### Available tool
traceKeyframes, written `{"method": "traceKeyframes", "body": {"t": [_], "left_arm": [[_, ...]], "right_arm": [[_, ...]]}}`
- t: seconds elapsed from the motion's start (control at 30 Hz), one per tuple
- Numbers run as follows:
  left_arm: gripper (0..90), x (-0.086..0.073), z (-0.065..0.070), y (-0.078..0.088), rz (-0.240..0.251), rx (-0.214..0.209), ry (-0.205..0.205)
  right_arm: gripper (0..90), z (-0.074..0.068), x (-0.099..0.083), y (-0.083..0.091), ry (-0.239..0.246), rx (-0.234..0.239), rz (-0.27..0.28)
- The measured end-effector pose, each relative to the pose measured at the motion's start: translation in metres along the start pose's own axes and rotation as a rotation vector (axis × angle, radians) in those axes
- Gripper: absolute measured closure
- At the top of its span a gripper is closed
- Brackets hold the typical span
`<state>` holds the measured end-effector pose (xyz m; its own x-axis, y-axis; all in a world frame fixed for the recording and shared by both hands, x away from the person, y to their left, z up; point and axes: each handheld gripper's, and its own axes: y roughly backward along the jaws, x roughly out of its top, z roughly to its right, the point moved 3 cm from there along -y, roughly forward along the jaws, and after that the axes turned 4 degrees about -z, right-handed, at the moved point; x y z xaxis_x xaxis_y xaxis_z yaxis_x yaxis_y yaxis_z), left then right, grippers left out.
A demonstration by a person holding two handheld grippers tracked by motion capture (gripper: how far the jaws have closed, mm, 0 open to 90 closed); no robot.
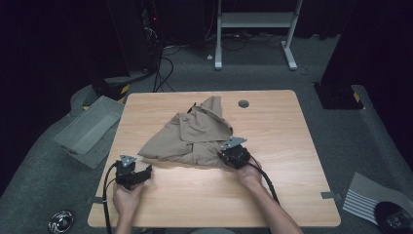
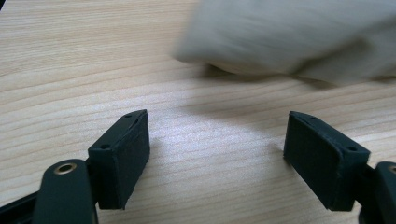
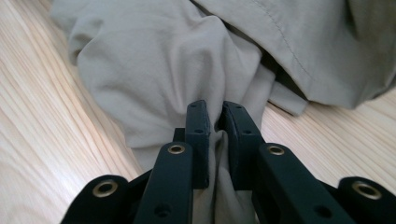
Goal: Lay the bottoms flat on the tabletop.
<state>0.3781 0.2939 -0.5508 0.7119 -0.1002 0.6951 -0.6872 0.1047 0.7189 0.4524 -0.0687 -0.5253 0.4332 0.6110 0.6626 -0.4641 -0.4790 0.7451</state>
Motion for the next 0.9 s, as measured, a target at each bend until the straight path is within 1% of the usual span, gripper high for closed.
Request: {"method": "traceKeyframes", "body": {"t": [0.13,0.23,0.27,0.33,0.4,0.43,0.47,0.5,0.53,0.57,0.6,0.67,0.7,0.73,0.77,0.83,0.87,0.9], "left_arm": [[22.8,0.0,0.0,0.0,0.0,0.001,0.0],[22.8,0.0,0.0,0.0,0.0,0.002,0.0],[22.9,0.0,0.0,0.0,0.0,0.002,0.0],[22.9,0.0,0.0,0.0,0.0,0.003,0.0],[23.0,0.0,0.0,0.0,0.0,0.004,0.0],[23.0,0.0,0.0,0.0,0.0,0.004,0.001],[23.0,0.0,0.0,0.0,-0.001,0.003,0.0],[22.5,0.0,0.0,0.0,-0.002,0.0,-0.003],[21.5,0.0,0.001,-0.001,-0.003,-0.012,-0.013],[20.5,0.001,0.003,-0.001,-0.003,-0.024,-0.027],[20.5,0.001,0.003,-0.001,-0.004,-0.032,-0.035],[20.3,0.002,0.006,-0.001,-0.001,-0.084,-0.023],[19.5,0.004,0.008,0.0,0.016,-0.125,-0.008],[19.6,0.006,0.01,0.002,0.035,-0.157,0.006],[19.8,0.008,0.012,0.004,0.052,-0.186,0.02],[19.3,0.013,0.016,0.007,0.061,-0.222,0.023],[18.9,0.015,0.017,0.008,0.065,-0.236,0.018],[18.8,0.02,0.022,0.01,0.071,-0.261,0.011]], "right_arm": [[81.0,0.012,-0.019,0.016,-0.024,-0.041,-0.002],[80.9,0.017,-0.032,0.026,-0.03,-0.059,-0.004],[80.9,0.017,-0.032,0.026,-0.03,-0.059,-0.004],[79.3,0.021,-0.041,0.034,-0.039,-0.072,-0.004],[72.1,0.025,-0.044,0.037,-0.056,-0.076,-0.003],[66.1,0.027,-0.045,0.039,-0.072,-0.076,0.002],[60.4,0.03,-0.044,0.041,-0.092,-0.08,0.021],[57.1,0.033,-0.041,0.044,-0.099,-0.087,0.038],[54.6,0.035,-0.039,0.046,-0.111,-0.092,0.047],[52.6,0.038,-0.034,0.05,-0.117,-0.107,0.066],[51.6,0.041,-0.029,0.052,-0.114,-0.123,0.08],[49.0,0.048,-0.019,0.054,-0.115,-0.152,0.085],[48.4,0.05,-0.016,0.055,-0.116,-0.166,0.084],[48.1,0.054,-0.011,0.054,-0.127,-0.181,0.086],[47.6,0.058,-0.008,0.054,-0.135,-0.186,0.087],[46.5,0.065,-0.003,0.055,-0.159,-0.186,0.102],[46.1,0.067,-0.001,0.055,-0.169,-0.186,0.103],[45.3,0.069,0.0,0.055,-0.169,-0.188,0.103]]}}
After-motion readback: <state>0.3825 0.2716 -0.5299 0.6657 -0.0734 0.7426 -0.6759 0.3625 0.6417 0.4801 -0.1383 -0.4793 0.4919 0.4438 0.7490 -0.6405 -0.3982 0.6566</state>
